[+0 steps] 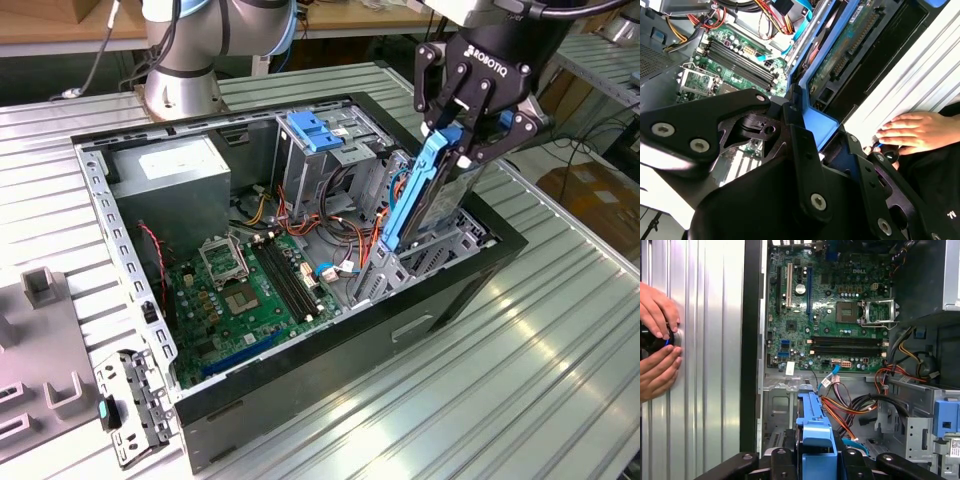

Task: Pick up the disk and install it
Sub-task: 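Insert the disk into the insertion slot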

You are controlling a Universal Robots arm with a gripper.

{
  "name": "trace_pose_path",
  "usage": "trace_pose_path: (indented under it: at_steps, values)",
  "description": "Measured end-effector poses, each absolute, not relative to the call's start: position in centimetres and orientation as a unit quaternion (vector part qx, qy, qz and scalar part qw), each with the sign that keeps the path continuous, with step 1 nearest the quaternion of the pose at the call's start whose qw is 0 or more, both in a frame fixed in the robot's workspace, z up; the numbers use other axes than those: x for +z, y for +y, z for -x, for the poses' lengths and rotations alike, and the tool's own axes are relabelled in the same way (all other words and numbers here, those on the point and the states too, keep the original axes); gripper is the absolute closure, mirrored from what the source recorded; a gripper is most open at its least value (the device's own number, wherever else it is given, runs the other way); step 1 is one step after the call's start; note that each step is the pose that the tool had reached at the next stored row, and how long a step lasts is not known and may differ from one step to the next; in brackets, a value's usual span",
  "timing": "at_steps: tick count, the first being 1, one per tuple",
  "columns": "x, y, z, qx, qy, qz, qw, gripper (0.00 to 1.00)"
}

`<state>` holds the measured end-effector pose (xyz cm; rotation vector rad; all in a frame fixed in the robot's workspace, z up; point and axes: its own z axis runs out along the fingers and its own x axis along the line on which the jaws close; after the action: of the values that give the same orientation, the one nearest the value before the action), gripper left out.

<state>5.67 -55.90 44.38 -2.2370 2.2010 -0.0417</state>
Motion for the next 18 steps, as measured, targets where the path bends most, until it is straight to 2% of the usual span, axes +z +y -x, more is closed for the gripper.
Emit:
trace_pose_path:
  at_steps: [12, 13, 14, 18]
  values:
    - [44.38, -55.94, -5.67, -0.013, 0.701, 0.713, 0.002, 0.63]
    - [44.36, -55.95, -5.67, -0.013, 0.701, 0.713, 0.002, 0.62]
    - [44.37, -55.95, -5.67, -0.013, 0.701, 0.713, 0.002, 0.55]
    - [44.40, -55.94, -5.67, -0.013, 0.701, 0.713, 0.002, 0.55]
